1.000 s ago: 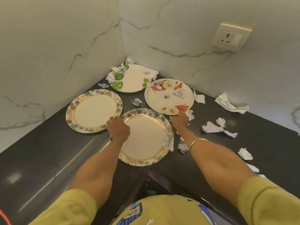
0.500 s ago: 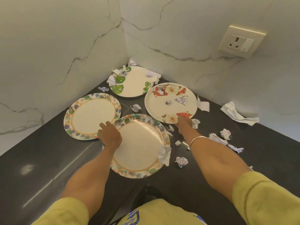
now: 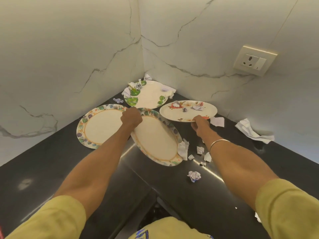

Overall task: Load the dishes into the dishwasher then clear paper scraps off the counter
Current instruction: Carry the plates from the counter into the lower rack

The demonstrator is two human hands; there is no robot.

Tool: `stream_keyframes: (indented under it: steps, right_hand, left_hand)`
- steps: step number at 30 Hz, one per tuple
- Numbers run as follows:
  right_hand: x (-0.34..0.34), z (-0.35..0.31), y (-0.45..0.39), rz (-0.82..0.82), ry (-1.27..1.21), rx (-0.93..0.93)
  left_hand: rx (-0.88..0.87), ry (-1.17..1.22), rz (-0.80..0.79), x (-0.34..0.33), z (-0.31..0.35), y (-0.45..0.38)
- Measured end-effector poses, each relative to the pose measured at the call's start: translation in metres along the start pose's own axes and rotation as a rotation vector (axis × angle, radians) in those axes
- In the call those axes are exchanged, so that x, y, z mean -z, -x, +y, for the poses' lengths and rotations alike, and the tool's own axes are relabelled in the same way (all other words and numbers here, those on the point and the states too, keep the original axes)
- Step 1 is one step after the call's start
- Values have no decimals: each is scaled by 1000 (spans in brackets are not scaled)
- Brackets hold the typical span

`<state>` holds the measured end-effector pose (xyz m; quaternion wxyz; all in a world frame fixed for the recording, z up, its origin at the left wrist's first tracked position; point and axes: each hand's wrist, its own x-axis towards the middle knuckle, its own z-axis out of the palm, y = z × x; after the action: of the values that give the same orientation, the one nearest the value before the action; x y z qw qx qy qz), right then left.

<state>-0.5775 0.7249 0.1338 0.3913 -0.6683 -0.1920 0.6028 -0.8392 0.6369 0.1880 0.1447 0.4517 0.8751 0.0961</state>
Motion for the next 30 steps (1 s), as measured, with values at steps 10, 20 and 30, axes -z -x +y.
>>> stream_keyframes:
  steps: [10,20,30]
  right_hand:
    - [20,-19,18,114,70,131]
    - [55,-24,25,208,250,295]
    - [79,-29,26,235,261,316]
  left_hand:
    - [-173,251,-20,32,12,21]
    - [-87,569,-439,62,35,48]
    - [-414,140,-408,55,46,62]
